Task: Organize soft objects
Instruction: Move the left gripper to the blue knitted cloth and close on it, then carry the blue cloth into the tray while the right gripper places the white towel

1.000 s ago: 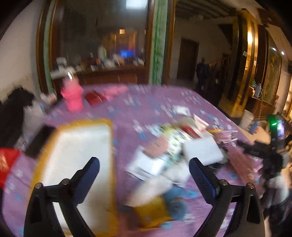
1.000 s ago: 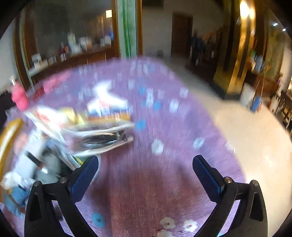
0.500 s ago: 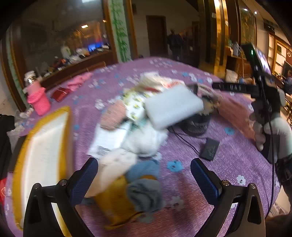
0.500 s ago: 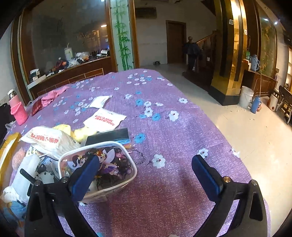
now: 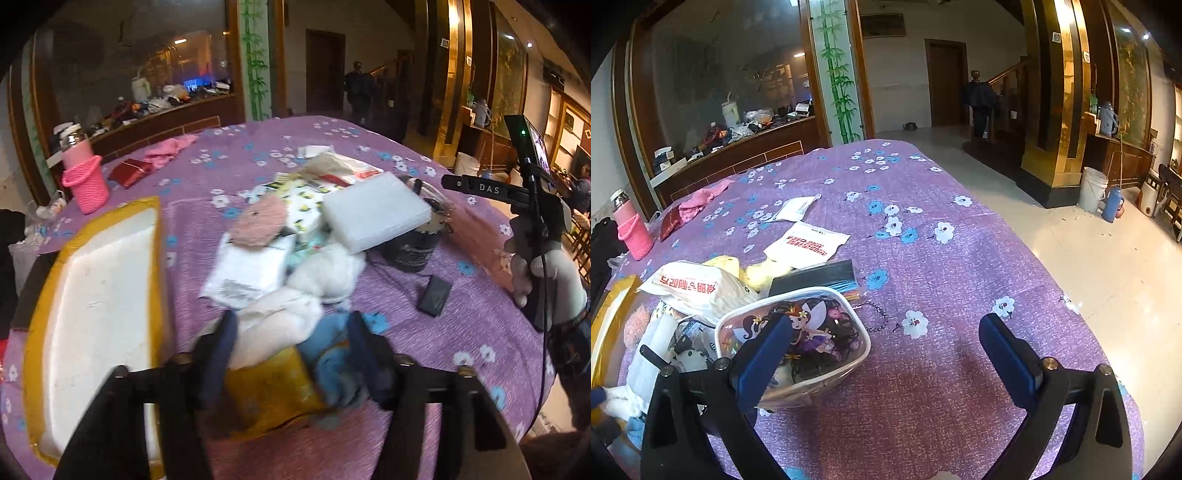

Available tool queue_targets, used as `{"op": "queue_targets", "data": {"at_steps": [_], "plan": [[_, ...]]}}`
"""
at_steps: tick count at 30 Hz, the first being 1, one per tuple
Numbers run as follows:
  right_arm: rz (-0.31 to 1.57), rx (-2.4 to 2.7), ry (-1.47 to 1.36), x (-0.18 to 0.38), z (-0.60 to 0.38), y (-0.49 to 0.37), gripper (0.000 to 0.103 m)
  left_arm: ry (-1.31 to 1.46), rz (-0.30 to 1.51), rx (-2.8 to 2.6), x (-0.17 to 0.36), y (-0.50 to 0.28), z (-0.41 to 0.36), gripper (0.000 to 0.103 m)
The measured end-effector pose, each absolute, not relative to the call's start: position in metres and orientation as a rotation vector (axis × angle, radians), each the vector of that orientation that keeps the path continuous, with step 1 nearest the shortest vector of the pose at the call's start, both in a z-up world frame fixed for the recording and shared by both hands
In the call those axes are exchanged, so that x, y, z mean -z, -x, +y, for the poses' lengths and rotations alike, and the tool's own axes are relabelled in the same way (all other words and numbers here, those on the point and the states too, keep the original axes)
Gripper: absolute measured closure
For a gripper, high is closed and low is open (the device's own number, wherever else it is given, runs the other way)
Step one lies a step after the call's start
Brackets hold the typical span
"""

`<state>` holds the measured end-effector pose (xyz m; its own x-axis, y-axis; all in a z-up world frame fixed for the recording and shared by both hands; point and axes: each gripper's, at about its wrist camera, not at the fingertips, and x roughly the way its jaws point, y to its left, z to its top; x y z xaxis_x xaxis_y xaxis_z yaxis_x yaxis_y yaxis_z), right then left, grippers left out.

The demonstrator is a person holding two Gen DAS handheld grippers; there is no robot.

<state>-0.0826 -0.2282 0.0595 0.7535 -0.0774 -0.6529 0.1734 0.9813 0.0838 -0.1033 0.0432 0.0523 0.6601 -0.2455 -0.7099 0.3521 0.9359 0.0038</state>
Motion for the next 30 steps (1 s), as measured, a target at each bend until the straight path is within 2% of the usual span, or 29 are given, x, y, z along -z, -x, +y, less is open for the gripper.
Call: {"op": "queue_targets", "data": {"at_steps": [3, 5, 9, 10, 11, 12, 13, 19, 26, 27, 29, 30], "plan": [[0.71, 0.134, -0.146, -0.058, -0.229, 0.082, 0.002, -0.163, 0.777, 0.349, -0.051, 0.107, 0.047, 0.033], [0.714, 0.135, -0.148, -0.058, -0.229, 0.082, 0.002, -0.192, 0.784, 0.354, -0.048, 0.106, 0.04, 0.025], [0.714, 0.137, -0.147, -0.058, -0.229, 0.082, 0.002, -0.249, 0.838, 0.312, -0.036, 0.088, 0.021, 0.024], [0.713, 0.139, -0.147, -0.057, -0.23, 0.082, 0.002, -0.265, 0.85, 0.315, -0.032, 0.087, 0.018, 0.029], [0.711, 0.14, -0.148, -0.057, -0.23, 0.083, 0.002, -0.299, 0.869, 0.327, -0.027, 0.089, 0.011, 0.052], [0.711, 0.141, -0.151, -0.057, -0.231, 0.083, 0.002, -0.322, 0.856, 0.342, -0.026, 0.095, 0.007, 0.063], [0.711, 0.141, -0.152, -0.057, -0.231, 0.083, 0.002, -0.328, 0.845, 0.374, -0.029, 0.101, 0.006, 0.065], [0.715, 0.136, -0.146, -0.057, -0.229, 0.082, 0.002, -0.23, 0.816, 0.451, -0.048, 0.121, 0.027, 0.064], [0.713, 0.137, -0.145, -0.057, -0.229, 0.083, 0.002, -0.26, 0.865, 0.462, -0.031, 0.115, 0.0, 0.061], [0.712, 0.137, -0.145, -0.057, -0.229, 0.083, 0.002, -0.286, 0.871, 0.442, -0.026, 0.113, -0.006, 0.062], [0.711, 0.14, -0.146, -0.057, -0.229, 0.083, 0.002, -0.344, 0.876, 0.375, -0.017, 0.107, -0.016, 0.074], [0.709, 0.141, -0.149, -0.057, -0.23, 0.084, 0.002, -0.342, 0.869, 0.368, -0.017, 0.106, -0.015, 0.075]]}}
